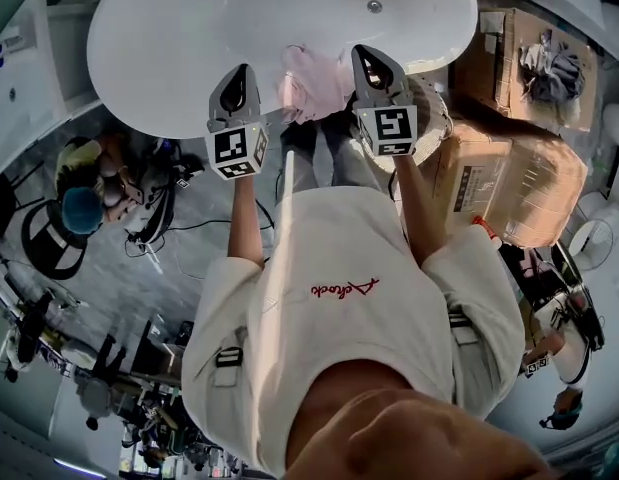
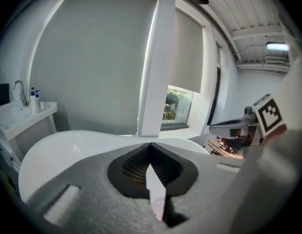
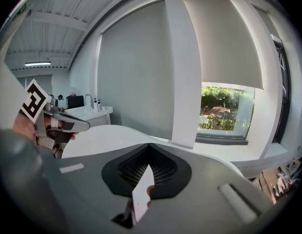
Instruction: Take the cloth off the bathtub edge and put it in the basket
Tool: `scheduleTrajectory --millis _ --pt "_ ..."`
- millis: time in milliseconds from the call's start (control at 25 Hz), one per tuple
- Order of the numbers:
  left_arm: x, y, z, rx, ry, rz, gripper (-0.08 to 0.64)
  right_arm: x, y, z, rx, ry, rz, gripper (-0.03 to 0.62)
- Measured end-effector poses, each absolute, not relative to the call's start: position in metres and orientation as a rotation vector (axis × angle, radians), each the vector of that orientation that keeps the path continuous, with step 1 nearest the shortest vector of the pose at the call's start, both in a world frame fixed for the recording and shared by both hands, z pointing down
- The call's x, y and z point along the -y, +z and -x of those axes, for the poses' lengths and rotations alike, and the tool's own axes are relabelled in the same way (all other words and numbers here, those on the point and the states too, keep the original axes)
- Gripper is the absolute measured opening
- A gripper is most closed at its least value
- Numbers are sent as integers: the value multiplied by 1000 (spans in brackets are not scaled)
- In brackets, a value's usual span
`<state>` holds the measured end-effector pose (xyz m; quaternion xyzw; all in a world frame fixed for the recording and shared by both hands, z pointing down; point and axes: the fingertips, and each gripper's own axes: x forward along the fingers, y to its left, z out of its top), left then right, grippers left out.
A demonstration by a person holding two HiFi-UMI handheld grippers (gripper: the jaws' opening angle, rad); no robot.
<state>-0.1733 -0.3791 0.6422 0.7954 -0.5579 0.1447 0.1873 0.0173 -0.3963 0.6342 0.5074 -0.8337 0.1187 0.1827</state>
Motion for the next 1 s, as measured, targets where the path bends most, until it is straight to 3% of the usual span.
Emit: scheduleTrajectory --millis 1000 --pt "305 792 152 1423 523 -2052 2 306 826 -6 2215 615 -1163 5"
